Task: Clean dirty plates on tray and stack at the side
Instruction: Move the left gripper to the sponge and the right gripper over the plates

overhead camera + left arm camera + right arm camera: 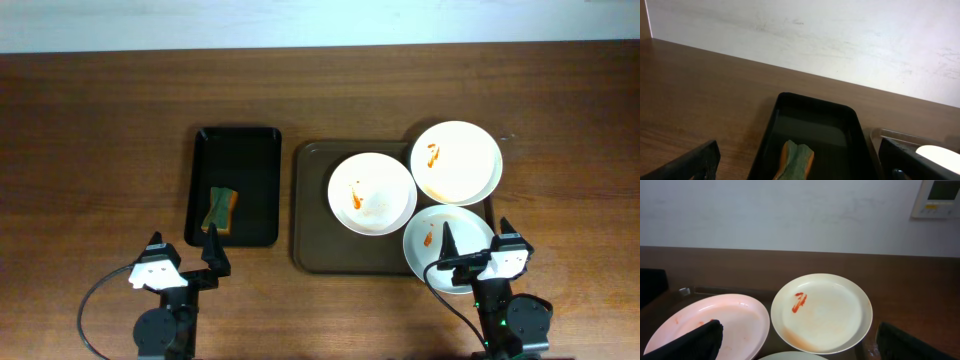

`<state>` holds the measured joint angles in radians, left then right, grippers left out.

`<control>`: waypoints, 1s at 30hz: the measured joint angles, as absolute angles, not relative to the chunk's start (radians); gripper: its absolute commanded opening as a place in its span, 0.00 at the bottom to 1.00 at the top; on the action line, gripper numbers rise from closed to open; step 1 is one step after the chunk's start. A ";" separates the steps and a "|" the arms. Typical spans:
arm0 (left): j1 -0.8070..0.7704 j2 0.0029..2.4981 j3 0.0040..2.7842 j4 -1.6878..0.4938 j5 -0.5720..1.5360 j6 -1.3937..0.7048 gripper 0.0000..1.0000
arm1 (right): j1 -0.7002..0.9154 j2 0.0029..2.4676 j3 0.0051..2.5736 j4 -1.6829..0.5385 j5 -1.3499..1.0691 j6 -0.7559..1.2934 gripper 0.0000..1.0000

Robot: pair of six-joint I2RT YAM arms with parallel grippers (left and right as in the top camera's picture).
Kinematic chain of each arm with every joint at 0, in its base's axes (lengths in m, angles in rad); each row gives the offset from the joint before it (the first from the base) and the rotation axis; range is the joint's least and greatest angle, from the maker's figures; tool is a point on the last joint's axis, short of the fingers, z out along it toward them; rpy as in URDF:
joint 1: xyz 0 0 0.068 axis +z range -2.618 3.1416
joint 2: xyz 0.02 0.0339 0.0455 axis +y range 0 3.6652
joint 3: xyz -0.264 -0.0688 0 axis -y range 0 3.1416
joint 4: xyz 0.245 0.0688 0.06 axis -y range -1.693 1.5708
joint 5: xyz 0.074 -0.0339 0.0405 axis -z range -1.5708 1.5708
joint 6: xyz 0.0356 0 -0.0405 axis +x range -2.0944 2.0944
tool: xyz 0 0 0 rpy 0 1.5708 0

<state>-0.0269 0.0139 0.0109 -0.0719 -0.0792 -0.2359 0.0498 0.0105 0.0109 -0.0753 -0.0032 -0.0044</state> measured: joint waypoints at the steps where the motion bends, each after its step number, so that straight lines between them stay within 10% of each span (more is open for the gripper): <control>1: -0.027 0.014 0.011 -0.072 -0.079 -0.236 1.00 | 0.050 0.010 0.011 -0.075 -0.003 -0.004 0.98; 30: -0.027 0.192 0.297 -0.300 0.102 -0.194 1.00 | 0.049 0.142 0.243 -0.320 -0.207 0.174 0.98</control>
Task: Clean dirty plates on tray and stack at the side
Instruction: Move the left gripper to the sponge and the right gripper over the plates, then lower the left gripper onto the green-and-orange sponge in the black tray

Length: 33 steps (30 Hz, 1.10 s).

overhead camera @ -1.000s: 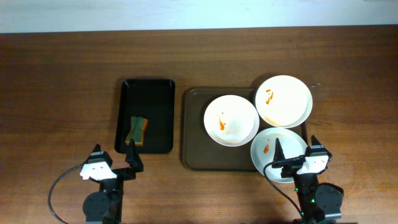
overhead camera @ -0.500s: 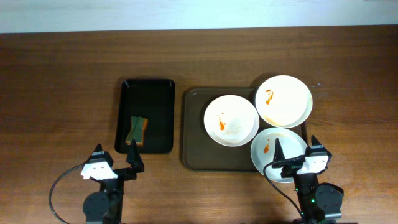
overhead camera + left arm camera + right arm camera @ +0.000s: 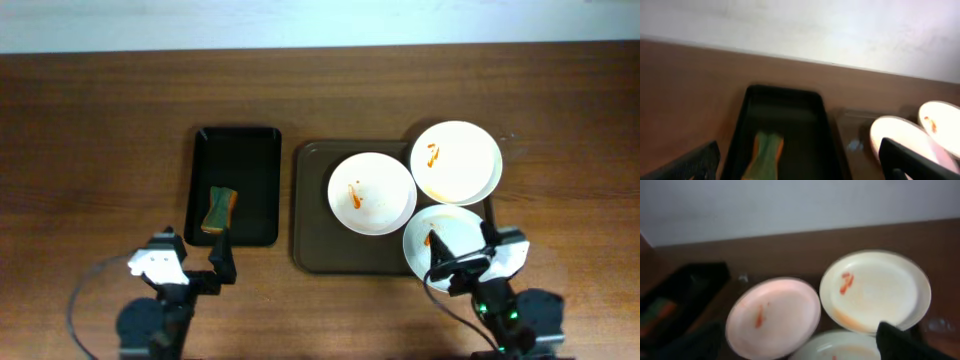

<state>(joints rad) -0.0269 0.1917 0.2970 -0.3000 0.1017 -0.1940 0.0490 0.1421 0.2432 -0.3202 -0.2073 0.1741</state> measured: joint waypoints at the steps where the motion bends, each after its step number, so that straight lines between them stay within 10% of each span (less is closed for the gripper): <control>1: -0.027 0.273 0.405 -0.318 0.114 -0.166 1.00 | 0.049 0.241 0.374 -0.391 -0.211 0.180 0.98; 9: -0.029 1.000 1.119 -0.941 0.248 0.018 1.00 | 0.048 1.165 1.359 -1.149 -0.257 0.162 0.99; 14: -0.029 1.278 1.203 -1.050 0.362 0.031 1.00 | 0.047 1.462 1.511 -1.310 -0.346 0.154 0.48; 16: -0.029 1.354 1.203 -1.048 0.392 0.031 0.91 | 0.047 1.546 1.502 -1.309 -0.355 0.158 0.54; 18: -0.029 1.412 1.203 -1.020 0.406 0.038 0.56 | 0.053 1.603 1.480 -1.296 -0.336 0.158 0.60; 22: -0.030 1.488 1.203 -0.992 0.332 -0.023 0.76 | 0.119 1.726 1.448 -1.201 -0.254 0.138 0.61; 33: -0.030 1.534 1.203 -0.953 0.019 -0.179 0.70 | 0.233 1.979 1.427 -1.033 -0.045 0.190 0.57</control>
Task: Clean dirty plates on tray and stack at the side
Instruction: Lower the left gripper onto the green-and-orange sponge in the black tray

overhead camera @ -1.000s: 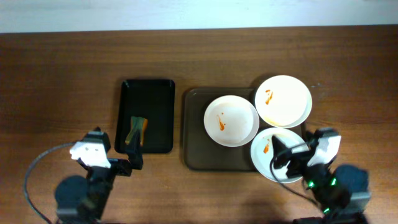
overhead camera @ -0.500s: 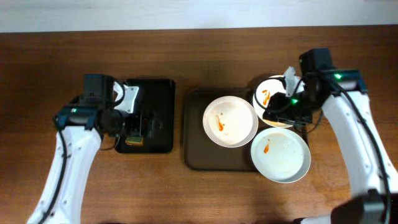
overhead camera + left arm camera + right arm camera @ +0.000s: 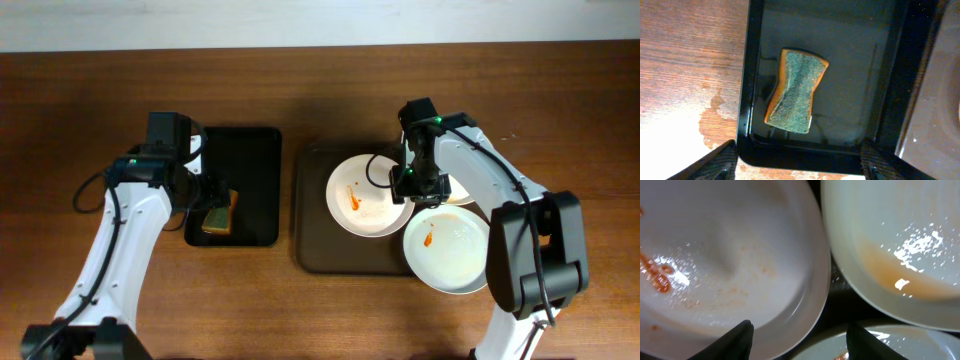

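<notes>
Three white plates smeared with red sauce sit on the brown tray (image 3: 312, 235): a middle plate (image 3: 365, 200) (image 3: 725, 255), a back right plate (image 3: 900, 245) mostly hidden under my right arm in the overhead view, and a front plate (image 3: 448, 250). My right gripper (image 3: 412, 185) (image 3: 800, 345) hangs open close over the middle plate's right rim, with nothing held. A green and orange sponge (image 3: 218, 213) (image 3: 796, 90) lies in the black tray (image 3: 250, 160). My left gripper (image 3: 205, 190) (image 3: 800, 167) is open above that tray's front edge, the sponge just ahead of its fingers.
The black tray and the brown tray stand side by side with a narrow gap. Bare wooden table surrounds them, with a pale worn patch (image 3: 670, 145) left of the black tray. The white wall runs along the table's far edge.
Both arms have left the table's front edge. The left gripper is now over the black tray, the right one low over the plates. Plates and sponge have not moved.
Both arms were folded at the table's front edge, grippers open, looking across the trays. A second later their views had risen and turned slightly. Now each arm is stretched out, the left over the sponge tray, the right over the middle plate.
</notes>
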`<state>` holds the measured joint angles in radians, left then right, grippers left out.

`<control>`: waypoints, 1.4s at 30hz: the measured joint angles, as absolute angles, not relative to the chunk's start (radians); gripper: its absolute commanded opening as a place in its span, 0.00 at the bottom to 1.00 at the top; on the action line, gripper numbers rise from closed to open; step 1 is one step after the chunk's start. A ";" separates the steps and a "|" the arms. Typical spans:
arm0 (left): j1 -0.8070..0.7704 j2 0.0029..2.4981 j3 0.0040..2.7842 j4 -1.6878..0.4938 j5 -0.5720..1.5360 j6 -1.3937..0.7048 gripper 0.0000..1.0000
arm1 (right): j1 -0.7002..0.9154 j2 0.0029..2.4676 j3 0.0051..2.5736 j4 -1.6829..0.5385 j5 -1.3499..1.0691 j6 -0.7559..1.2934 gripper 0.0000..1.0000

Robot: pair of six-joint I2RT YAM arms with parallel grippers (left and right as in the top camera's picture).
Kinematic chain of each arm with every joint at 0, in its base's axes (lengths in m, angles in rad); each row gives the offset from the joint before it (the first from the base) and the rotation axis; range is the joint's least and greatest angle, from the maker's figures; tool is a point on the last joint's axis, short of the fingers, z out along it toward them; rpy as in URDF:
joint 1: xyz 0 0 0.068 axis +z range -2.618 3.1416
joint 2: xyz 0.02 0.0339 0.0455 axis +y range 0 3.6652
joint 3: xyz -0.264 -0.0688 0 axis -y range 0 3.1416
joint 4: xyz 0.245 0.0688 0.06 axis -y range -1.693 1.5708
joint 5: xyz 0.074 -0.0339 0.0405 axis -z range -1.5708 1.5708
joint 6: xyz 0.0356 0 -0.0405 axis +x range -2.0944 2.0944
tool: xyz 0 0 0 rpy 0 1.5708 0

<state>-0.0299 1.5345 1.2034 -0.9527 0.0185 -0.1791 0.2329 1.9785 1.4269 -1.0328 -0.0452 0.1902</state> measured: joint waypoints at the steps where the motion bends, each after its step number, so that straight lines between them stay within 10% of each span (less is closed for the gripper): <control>1: -0.030 1.544 1.203 -0.952 0.017 -0.183 0.66 | 0.233 1.982 1.424 -1.014 -0.041 0.192 0.52; 22: -0.030 1.588 1.203 -0.912 0.010 -0.185 0.68 | 0.198 1.991 1.347 -0.902 -0.026 0.313 0.20; 25: -0.030 1.588 1.203 -0.912 0.010 -0.184 0.62 | 0.198 1.991 1.331 -0.901 -0.026 0.312 0.04; 34: -0.030 1.633 1.151 -0.835 0.006 -0.187 0.82 | 0.198 1.989 1.332 -0.882 -0.046 0.311 0.04; 42: -0.030 1.820 1.136 -0.652 -0.030 -0.192 0.67 | 0.198 1.989 1.332 -0.877 -0.053 0.311 0.05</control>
<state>-0.0299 1.8202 1.1358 -0.6518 -0.0303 -0.1925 0.1978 1.9888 1.3319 -0.8768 -0.0532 0.3111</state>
